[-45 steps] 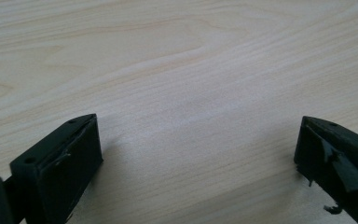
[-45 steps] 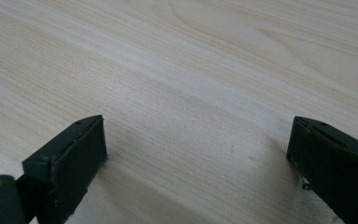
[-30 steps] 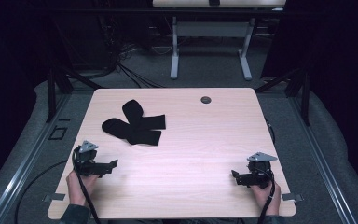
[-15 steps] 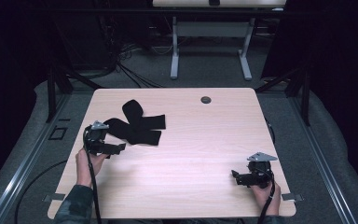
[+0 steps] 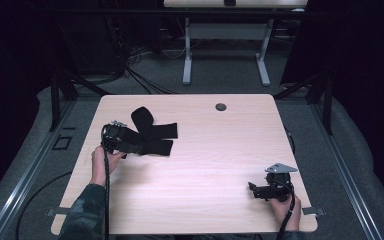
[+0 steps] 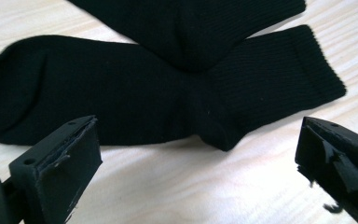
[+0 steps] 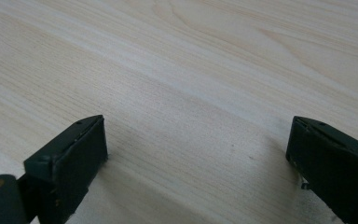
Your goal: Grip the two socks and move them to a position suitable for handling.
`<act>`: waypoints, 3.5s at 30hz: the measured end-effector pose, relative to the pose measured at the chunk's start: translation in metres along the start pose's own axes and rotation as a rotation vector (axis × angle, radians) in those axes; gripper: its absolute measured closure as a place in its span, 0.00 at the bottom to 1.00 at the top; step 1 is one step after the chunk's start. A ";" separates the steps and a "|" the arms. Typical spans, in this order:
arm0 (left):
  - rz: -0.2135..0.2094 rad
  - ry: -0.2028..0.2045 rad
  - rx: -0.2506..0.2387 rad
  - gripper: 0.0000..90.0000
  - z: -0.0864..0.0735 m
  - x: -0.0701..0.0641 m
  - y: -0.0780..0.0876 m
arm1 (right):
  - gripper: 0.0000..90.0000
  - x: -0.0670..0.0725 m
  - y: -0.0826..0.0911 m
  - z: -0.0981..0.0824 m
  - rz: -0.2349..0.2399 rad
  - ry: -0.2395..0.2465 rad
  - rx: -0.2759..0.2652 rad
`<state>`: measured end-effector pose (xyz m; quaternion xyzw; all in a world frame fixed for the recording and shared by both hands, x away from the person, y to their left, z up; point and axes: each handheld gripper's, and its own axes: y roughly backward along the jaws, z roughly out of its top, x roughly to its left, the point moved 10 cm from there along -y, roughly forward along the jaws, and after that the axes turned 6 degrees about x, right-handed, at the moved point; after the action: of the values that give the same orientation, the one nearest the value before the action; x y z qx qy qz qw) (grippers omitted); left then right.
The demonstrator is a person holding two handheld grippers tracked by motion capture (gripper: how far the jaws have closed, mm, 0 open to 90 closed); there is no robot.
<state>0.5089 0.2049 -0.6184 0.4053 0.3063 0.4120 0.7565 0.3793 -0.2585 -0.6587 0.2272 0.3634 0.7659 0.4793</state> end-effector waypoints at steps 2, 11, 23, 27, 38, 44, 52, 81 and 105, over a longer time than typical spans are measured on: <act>0.002 0.016 0.012 0.00 0.003 0.002 -0.005 | 0.05 0.000 0.000 0.000 -0.001 0.001 0.000; 0.033 0.022 0.071 0.04 0.002 0.006 -0.028 | 0.05 0.000 0.000 0.000 0.001 0.001 -0.001; 0.056 0.026 0.086 0.33 0.001 0.006 -0.032 | 0.06 0.001 0.000 0.000 0.003 0.005 -0.001; 0.070 0.021 0.089 0.38 0.001 0.006 -0.032 | 0.06 0.001 0.000 0.000 0.003 0.005 -0.001; 0.133 -0.015 0.132 0.64 -0.003 0.000 -0.029 | 0.06 0.001 0.001 0.000 0.003 0.003 0.002; 0.145 -0.031 0.107 0.91 -0.004 -0.005 -0.029 | 0.06 0.001 0.001 0.000 0.003 0.002 0.001; 0.117 -0.029 0.056 0.92 -0.005 -0.017 -0.019 | 0.06 0.001 0.001 0.000 0.003 0.002 0.001; -0.011 -0.194 -0.059 0.91 -0.056 -0.162 0.040 | 0.06 0.001 0.001 0.000 0.003 0.001 0.002; -0.096 -0.201 0.010 0.67 -0.119 -0.210 0.012 | 0.06 0.000 0.000 0.000 0.002 0.003 -0.001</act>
<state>0.3099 0.0687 -0.6381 0.4333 0.2498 0.3311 0.8001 0.3789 -0.2582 -0.6584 0.2260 0.3634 0.7669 0.4782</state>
